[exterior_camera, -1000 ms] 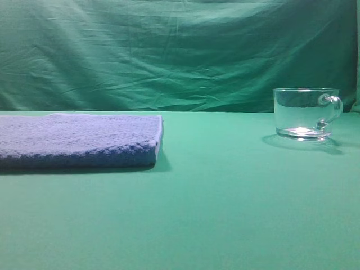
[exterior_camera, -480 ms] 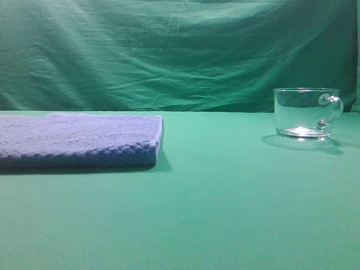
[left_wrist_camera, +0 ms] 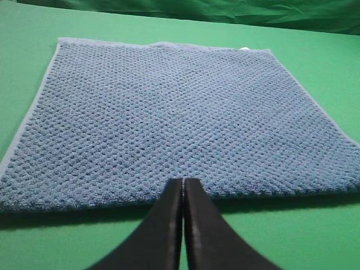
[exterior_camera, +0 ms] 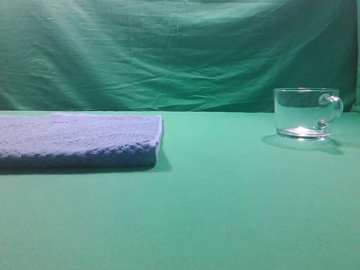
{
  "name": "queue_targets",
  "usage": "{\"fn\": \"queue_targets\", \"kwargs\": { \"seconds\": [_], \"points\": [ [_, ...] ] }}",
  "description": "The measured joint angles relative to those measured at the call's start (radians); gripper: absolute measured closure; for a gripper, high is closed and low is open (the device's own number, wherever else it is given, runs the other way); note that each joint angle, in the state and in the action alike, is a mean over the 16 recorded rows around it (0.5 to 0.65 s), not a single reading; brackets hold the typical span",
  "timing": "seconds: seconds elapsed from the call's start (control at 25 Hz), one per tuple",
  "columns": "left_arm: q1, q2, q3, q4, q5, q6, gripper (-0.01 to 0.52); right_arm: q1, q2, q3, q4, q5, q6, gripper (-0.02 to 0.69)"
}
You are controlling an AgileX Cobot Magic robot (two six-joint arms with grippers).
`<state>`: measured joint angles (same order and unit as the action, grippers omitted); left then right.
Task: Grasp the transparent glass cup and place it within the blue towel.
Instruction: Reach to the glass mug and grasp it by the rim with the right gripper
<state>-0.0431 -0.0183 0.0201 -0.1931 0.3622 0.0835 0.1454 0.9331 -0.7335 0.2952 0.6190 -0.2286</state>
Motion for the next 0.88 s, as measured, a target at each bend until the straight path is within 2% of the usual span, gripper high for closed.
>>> {"fn": "queue_targets", "kwargs": {
  "seconds": [0.2, 0.48, 0.68, 0.8, 0.88],
  "points": [
    [0.000, 0.000, 0.000, 0.000, 0.000, 0.000, 0.514, 0.000, 0.221, -0.119, 0.001, 0.085, -0.007, 0.568],
    [0.000, 0.000, 0.000, 0.000, 0.000, 0.000, 0.514, 0.014, 0.475, -0.246, 0.007, 0.180, -0.038, 0.298],
    [0.000, 0.000, 0.000, 0.000, 0.000, 0.000, 0.514, 0.027, 0.610, -0.298, 0.013, 0.179, -0.068, 0.125],
    [0.000, 0.000, 0.000, 0.000, 0.000, 0.000, 0.514, 0.035, 0.672, -0.315, 0.016, 0.145, -0.091, 0.081],
    [0.000, 0.000, 0.000, 0.000, 0.000, 0.000, 0.514, 0.039, 0.707, -0.322, 0.018, 0.115, -0.110, 0.086]
  ]
}}
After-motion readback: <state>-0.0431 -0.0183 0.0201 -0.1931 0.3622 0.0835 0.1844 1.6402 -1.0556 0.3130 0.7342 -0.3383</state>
